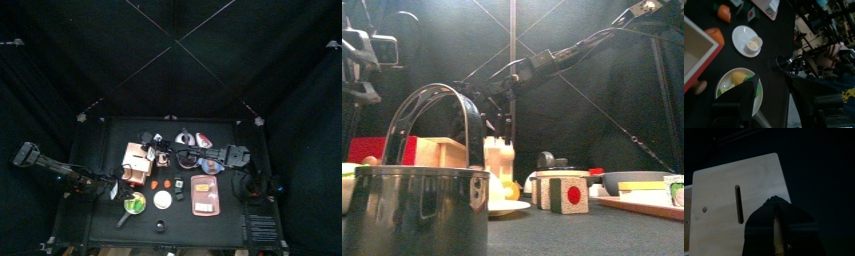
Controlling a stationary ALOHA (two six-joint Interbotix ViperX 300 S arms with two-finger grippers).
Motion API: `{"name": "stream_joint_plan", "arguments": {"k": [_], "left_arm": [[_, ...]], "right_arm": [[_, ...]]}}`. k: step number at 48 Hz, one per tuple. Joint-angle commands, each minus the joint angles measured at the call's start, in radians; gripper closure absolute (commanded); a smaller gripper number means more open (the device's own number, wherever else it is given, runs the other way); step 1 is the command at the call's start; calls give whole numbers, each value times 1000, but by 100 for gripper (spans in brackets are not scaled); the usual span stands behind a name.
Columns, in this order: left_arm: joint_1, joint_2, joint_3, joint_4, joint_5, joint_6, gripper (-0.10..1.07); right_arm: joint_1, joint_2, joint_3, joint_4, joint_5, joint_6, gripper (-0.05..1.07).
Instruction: Grab carrot bottom
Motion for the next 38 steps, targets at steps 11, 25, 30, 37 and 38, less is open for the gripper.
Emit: {"name": "stream_joint_plan", "arguments": {"k": [11,25,30,37,38], "left_arm": [[120,-117,-20,288,-75,6,13],[264,-181,-11,472,-95,6,14],[299,-224,-6,489,-89,11,14],[348,-287,-15,551,-66,8,14],[357,-295,-15,557,-66,8,14]], "right_arm": [[58,-201,66,23,-5,8,97],[210,-321,242,252,-14,9,96],[259,-325,302,390,-17,9,96],[299,-324,362,555,-66,9,94],[304,-324,368,571,-77,9,94]]}}
